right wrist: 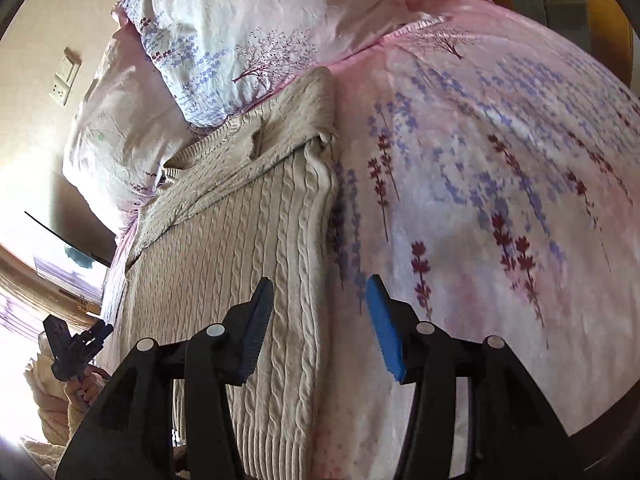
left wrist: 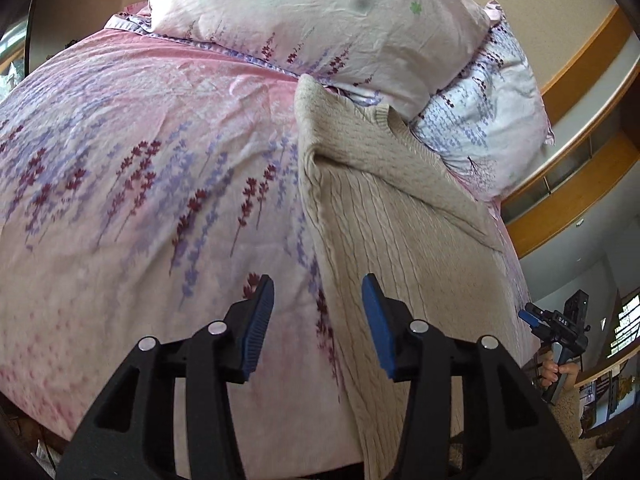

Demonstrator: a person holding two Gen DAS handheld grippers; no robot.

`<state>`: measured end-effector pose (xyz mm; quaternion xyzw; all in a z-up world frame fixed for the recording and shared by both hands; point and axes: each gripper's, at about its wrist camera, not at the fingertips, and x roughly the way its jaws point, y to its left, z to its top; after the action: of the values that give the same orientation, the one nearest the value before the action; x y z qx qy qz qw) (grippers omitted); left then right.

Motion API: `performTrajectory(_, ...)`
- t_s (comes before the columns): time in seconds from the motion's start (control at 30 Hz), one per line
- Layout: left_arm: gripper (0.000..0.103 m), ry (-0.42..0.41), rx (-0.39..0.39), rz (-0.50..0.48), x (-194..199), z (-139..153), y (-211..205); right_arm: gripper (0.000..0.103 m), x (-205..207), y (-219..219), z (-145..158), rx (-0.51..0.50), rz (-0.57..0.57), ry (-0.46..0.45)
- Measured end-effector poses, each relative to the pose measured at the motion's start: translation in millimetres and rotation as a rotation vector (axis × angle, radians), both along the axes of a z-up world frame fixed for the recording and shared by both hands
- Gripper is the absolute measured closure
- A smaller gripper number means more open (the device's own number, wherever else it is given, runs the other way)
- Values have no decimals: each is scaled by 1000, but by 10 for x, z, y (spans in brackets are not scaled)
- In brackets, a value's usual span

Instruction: Fold small clothes

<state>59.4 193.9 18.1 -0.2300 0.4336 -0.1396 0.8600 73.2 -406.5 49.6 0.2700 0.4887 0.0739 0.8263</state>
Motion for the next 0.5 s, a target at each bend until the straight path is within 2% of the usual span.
performTrajectory(0.13,59,29,-15,-50,-149,-70,-180,52,-156,33,-94,75,13,2)
performTrajectory(0.23,59,59,-12,-79,-222,-137,-292,54,-241,116,-112,83,40,-4)
performTrajectory(0.3,59,51,-7,-86,-292,-135,-332,55,-302,143,-110,101,47,-5)
performTrajectory(0.5,64,80,-114,-127,-487,-196,-402,67,-522,255,-173,218,95,9)
